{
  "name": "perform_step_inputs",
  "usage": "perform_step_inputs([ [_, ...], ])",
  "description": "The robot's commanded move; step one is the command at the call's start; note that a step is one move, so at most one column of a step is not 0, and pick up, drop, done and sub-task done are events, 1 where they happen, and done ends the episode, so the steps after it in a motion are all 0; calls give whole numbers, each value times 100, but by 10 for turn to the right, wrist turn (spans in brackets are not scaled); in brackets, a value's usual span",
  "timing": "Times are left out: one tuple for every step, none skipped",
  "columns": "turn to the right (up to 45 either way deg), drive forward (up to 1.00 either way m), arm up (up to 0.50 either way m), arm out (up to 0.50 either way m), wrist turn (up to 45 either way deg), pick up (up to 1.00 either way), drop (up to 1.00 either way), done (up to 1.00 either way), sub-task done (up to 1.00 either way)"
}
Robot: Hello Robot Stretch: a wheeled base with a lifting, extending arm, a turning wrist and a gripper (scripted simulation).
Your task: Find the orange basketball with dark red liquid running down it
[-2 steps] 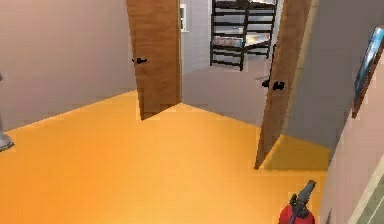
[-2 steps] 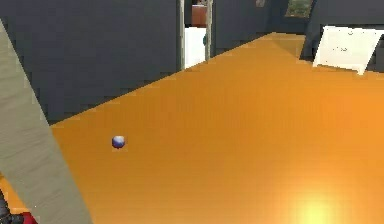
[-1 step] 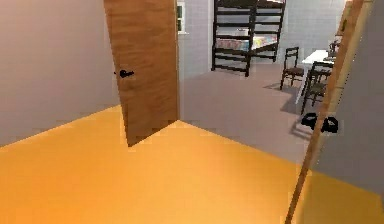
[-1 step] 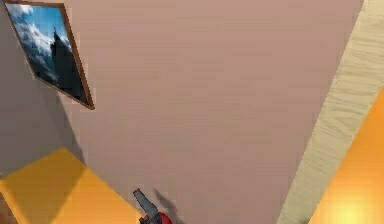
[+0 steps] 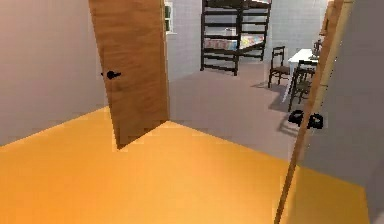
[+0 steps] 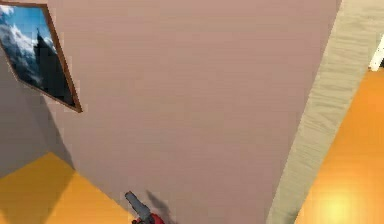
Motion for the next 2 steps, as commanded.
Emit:
perform_step_inputs([
  [0,100,0,0,0,0,0,0,0],
  [120,0,0,0,0,0,0,0,0],
])
